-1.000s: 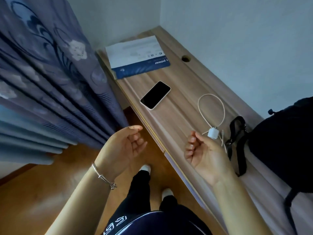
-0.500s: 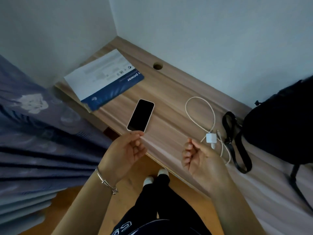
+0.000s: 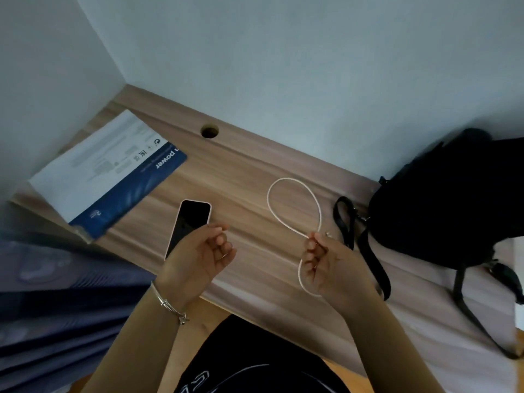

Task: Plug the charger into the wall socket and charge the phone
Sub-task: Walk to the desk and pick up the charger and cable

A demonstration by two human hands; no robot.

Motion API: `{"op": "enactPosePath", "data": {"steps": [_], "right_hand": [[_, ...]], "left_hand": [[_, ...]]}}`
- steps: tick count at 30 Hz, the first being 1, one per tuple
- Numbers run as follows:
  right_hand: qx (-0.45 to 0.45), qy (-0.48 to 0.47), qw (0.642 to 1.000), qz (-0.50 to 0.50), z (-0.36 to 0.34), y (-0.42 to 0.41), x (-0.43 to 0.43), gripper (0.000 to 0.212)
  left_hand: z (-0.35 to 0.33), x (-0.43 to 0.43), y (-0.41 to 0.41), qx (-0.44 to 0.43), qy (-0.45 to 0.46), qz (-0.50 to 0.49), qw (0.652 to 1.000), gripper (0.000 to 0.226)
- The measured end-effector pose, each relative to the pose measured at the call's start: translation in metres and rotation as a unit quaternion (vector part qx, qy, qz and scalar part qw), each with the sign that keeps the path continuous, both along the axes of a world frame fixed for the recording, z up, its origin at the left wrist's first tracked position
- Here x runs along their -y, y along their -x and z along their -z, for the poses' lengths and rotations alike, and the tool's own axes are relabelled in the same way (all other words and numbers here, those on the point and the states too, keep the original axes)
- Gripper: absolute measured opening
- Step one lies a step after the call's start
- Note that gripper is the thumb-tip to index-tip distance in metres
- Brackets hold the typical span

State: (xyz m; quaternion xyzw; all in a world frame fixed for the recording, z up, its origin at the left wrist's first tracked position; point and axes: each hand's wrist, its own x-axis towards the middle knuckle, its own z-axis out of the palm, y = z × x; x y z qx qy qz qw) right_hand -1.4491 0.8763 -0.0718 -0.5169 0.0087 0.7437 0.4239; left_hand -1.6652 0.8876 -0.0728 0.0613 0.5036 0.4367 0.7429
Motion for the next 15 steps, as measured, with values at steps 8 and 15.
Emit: {"op": "enactPosePath", "data": {"steps": [8, 15], "right_hand": [[0.18, 0.015, 0.983, 0.013, 0.05, -0.019, -0.009, 0.012], [0.518, -0.037, 0.839, -0.165, 0.087, -0.028, 0.002, 0.04]], "left_hand": [[0.008, -0.032, -0.017, -0.011, 0.024, 0.034, 0.999, 0.018], [0.012, -0.054, -0.027, -0.028, 0.018, 0.091, 0.995, 0.016]]}}
